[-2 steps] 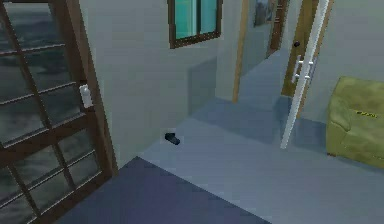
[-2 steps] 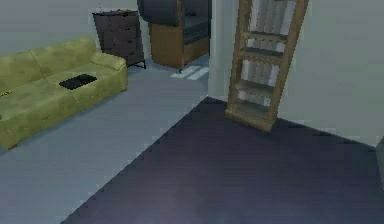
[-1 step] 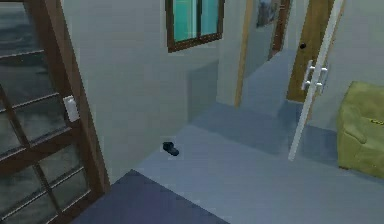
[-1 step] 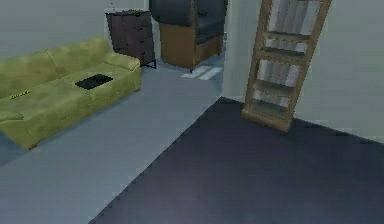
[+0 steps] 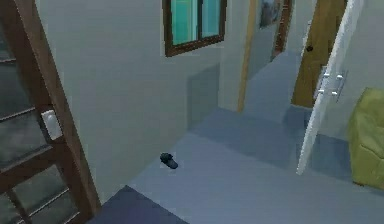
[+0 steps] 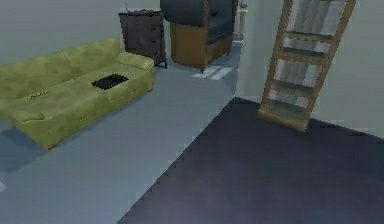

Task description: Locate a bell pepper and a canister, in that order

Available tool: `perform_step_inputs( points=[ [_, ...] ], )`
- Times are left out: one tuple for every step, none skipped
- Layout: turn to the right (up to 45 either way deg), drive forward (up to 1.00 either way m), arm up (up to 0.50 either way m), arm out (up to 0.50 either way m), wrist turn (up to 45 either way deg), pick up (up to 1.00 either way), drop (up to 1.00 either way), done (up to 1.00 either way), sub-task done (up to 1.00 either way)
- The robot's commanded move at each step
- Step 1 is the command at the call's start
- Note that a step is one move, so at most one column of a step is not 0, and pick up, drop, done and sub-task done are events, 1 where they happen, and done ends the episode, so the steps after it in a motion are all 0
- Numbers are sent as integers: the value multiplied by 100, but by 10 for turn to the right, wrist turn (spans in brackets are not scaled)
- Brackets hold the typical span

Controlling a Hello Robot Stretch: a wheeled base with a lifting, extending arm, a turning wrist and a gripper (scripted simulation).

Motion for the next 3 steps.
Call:
perform_step_inputs(
  points=[
    [90, 0, 0, 0, 0, 0, 0, 0, 0],
    [0, 100, 0, 0, 0, 0, 0, 0, 0],
    [30, 0, 0, 0, 0, 0, 0, 0, 0]
  ],
)
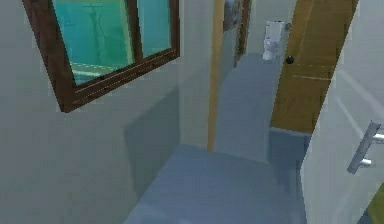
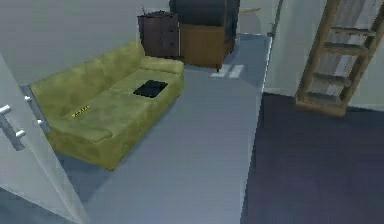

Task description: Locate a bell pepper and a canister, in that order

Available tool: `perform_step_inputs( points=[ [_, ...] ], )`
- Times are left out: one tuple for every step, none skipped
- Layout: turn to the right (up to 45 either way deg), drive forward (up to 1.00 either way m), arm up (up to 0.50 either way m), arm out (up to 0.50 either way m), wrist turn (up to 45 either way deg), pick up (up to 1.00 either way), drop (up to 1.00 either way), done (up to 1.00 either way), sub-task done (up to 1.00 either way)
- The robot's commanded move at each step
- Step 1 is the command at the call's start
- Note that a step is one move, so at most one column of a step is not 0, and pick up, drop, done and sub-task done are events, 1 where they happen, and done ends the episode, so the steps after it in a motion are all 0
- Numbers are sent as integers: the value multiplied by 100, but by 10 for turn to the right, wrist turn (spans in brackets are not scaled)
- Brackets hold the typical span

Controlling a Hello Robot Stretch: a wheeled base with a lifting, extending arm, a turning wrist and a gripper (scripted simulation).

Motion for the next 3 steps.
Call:
perform_step_inputs(
  points=[
    [0, 60, 0, 0, 0, 0, 0, 0, 0],
    [270, 0, 0, 0, 0, 0, 0, 0, 0],
    [0, 100, 0, 0, 0, 0, 0, 0, 0]
  ],
)
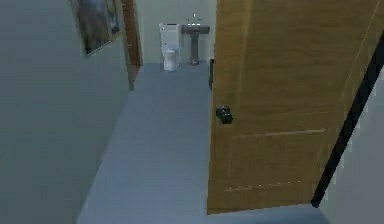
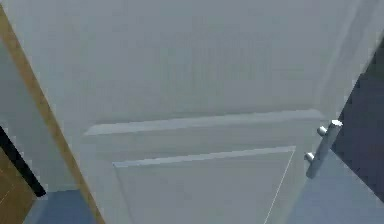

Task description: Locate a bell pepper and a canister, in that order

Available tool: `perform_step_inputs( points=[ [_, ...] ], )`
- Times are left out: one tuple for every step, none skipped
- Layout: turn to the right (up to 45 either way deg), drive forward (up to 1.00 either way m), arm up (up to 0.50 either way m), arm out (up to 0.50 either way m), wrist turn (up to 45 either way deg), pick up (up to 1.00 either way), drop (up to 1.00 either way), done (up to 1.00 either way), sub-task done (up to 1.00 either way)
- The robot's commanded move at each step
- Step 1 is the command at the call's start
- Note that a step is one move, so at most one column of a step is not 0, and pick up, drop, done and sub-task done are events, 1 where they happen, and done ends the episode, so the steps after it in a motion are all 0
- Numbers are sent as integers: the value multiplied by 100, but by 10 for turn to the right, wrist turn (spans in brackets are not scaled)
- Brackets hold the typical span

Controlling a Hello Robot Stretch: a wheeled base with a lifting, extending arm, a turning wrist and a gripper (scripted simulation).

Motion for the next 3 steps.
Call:
perform_step_inputs(
  points=[
    [0, 35, 0, 0, 0, 0, 0, 0, 0],
    [-240, 0, 0, 0, 0, 0, 0, 0, 0],
    [0, 50, 0, 0, 0, 0, 0, 0, 0]
  ],
)
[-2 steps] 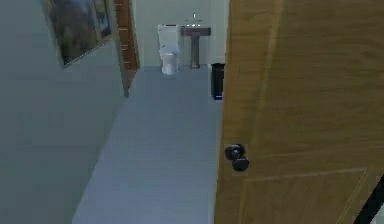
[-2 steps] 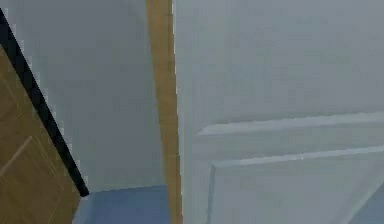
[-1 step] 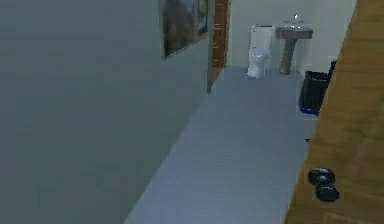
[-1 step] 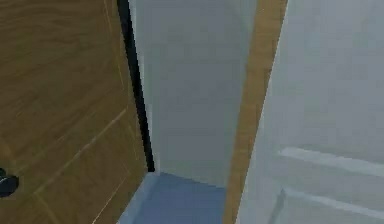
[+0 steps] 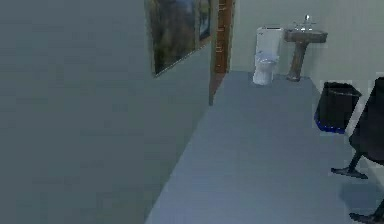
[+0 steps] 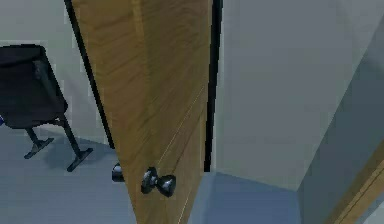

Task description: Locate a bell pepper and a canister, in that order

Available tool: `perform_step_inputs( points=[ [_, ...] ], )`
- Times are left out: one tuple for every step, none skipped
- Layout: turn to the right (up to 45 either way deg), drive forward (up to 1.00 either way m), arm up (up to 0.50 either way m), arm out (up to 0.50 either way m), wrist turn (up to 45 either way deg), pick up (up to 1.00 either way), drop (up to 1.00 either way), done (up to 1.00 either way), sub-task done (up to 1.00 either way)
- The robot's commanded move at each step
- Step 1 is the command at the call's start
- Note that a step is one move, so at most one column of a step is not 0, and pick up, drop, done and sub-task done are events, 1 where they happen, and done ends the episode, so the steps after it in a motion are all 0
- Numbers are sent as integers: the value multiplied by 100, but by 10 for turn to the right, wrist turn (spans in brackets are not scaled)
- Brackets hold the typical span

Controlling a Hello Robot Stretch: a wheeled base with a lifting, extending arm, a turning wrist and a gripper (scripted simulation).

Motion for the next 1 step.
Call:
perform_step_inputs(
  points=[
    [150, 0, 0, 0, 0, 0, 0, 0, 0]
  ],
)
